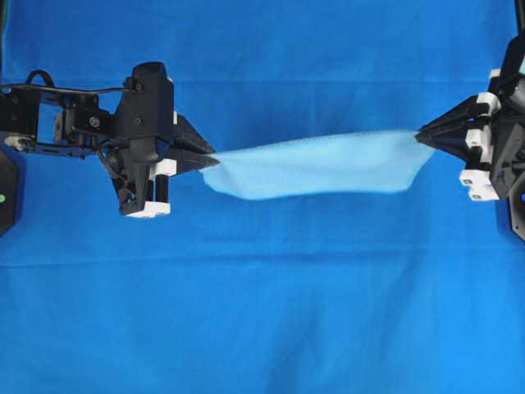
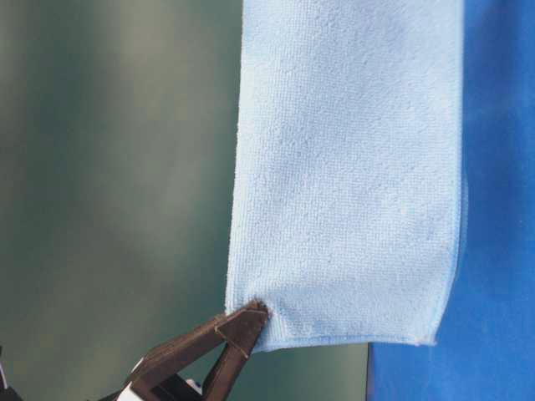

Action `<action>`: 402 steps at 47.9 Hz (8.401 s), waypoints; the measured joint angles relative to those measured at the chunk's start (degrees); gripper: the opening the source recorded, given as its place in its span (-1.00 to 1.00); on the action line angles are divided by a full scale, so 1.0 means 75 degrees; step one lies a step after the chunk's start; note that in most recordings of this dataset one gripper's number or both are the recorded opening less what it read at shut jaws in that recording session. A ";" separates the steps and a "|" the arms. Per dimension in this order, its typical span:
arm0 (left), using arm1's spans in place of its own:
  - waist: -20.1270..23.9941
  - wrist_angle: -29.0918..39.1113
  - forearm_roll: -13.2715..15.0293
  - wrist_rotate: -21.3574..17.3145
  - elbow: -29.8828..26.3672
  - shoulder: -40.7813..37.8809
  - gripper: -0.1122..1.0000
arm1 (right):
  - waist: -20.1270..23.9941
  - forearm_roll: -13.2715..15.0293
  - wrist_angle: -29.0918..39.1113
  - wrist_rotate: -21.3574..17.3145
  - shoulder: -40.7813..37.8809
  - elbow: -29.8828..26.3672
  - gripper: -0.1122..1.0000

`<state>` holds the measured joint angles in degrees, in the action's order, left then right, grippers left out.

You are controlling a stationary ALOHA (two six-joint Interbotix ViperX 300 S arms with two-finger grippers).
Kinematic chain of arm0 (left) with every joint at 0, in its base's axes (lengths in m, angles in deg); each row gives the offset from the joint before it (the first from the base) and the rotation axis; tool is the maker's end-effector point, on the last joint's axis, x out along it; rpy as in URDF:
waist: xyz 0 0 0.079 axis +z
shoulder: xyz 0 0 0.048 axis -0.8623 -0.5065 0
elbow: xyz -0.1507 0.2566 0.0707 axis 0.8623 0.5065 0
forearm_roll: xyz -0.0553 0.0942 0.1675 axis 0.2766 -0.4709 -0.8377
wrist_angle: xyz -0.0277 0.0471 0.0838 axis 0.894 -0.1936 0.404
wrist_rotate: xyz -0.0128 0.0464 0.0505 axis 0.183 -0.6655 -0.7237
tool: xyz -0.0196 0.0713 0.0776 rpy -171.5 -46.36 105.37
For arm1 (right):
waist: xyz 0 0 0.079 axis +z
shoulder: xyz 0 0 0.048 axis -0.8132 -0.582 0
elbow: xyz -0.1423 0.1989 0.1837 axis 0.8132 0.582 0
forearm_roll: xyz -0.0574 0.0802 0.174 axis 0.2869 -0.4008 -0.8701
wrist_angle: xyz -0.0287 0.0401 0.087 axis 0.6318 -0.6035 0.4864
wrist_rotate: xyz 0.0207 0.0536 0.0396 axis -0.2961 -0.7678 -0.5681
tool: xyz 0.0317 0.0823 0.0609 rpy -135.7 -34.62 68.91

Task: Fold the light blue towel.
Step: 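Lift the folded towel with both grippers and rotate it upright, then lay the towel strip down vertically and open both grippers, then withdraw both grippers to the sides of the towel strip, then move both grippers to the far corners of the towel strip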

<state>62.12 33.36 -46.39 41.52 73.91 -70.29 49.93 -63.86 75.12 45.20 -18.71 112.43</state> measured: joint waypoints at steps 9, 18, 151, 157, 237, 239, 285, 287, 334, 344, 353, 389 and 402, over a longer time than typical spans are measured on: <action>-0.0094 -0.0187 0.0000 0.0059 -0.0023 -0.0012 -0.72 | -0.0141 0.0375 0.0000 -0.0082 -0.0152 0.0000 -0.75; -0.0609 -0.0645 0.0000 0.0047 -0.0328 -0.0363 -0.72 | -0.0891 0.0785 -0.0070 -0.0082 -0.0445 -0.0117 -0.75; -0.1688 -0.4969 0.0070 0.1172 -0.0621 -0.4008 -0.72 | -0.2355 0.2531 -0.3469 0.0258 -0.6820 -0.3316 -0.75; -0.1688 -0.4969 0.0070 0.1277 -0.0586 -0.4020 -0.72 | -0.2355 0.2531 -0.3469 0.0293 -0.6832 -0.3316 -0.75; -0.0645 -0.3117 0.0012 0.0434 0.2684 0.3047 0.66 | -0.1148 0.2227 -0.3480 -0.0223 -0.1207 0.0094 0.39; -0.0527 -0.3223 0.0012 0.0387 0.2836 0.3246 0.66 | -0.1137 0.2227 -0.3504 -0.0234 -0.0961 0.0223 0.39; 0.0937 -0.5121 0.0012 0.0270 0.3129 0.1500 0.66 | -0.2473 0.2062 -0.4301 -0.0258 -0.2168 0.0363 0.38; 0.1055 -0.5121 0.0012 0.0258 0.2918 0.1090 0.66 | -0.2637 0.2062 -0.4301 -0.0246 -0.2461 0.0246 0.38; 0.2531 -0.5578 0.0012 0.0258 -0.0234 -0.4922 0.58 | -0.3469 0.2531 -0.4488 -0.0188 -0.7020 -0.1547 0.37; 0.2602 -0.5672 0.0012 0.0246 -0.0387 -0.5262 -0.11 | -0.3516 0.2531 -0.4559 -0.0199 -0.7160 -0.1547 0.02; 0.2578 -0.5660 -0.0012 -0.0129 -0.0398 -0.5297 -0.74 | -0.3504 0.2531 -0.4594 -0.0199 -0.7113 -0.1430 -0.70; 0.2988 -0.5074 0.0000 -0.1031 -0.0410 -0.4008 -0.74 | -0.3586 0.2555 -0.3938 0.0129 -0.5918 -0.1453 -0.70; 0.2883 -0.5004 0.0000 -0.0914 -0.0281 -0.3926 -0.74 | -0.3598 0.2578 -0.3926 0.0141 -0.5777 -0.1453 -0.70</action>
<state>83.74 -4.17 -46.39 34.66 71.80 -99.73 22.94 -44.52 45.68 46.25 -62.04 101.53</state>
